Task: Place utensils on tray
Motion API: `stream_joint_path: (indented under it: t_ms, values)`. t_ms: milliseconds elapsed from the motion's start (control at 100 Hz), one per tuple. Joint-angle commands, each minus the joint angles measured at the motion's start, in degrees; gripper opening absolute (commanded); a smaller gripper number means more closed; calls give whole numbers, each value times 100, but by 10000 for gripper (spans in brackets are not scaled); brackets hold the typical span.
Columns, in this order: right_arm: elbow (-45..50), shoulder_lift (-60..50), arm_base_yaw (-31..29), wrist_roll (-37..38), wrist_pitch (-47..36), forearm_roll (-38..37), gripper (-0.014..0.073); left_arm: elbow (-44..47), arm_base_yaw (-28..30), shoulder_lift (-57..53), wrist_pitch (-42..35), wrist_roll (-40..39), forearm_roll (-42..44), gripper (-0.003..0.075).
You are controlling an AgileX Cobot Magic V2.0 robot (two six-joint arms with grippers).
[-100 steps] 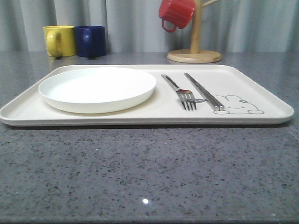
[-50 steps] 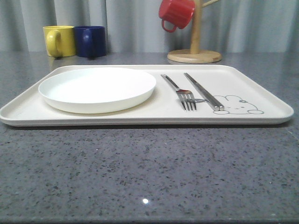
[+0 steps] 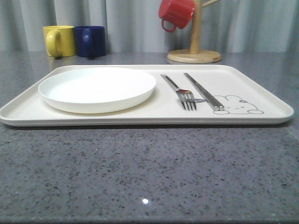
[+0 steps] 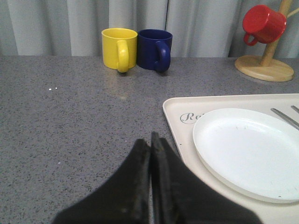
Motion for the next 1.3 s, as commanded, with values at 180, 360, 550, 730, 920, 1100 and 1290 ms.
stream_joint_path:
  t_ms: [180, 360, 550, 730, 920, 1100, 1290]
  values:
    - [-135, -840, 694, 596, 37, 189, -24, -163, -6, 18, -410, 17, -34, -19]
    - [-135, -854, 1538, 1077, -106, 189, -24, -163, -6, 18, -410, 17, -34, -19]
    - [-135, -814, 2247, 1423, -513, 189, -24, -163, -6, 18, -410, 17, -34, -19]
    - [-135, -610, 2535, 1640, -705, 189, -24, -163, -6, 18, -410, 17, -34, -19]
    - [-135, -297, 2658, 1675, -737, 189, -24, -163, -6, 18, -410, 17, -34, -19]
    - [-135, -65, 2660, 1675, -752, 189, -24, -163, -6, 18, -410, 17, -34, -19]
    - [-135, 129, 2660, 1675, -710, 194, -24, -163, -6, 18, -410, 17, -34, -19]
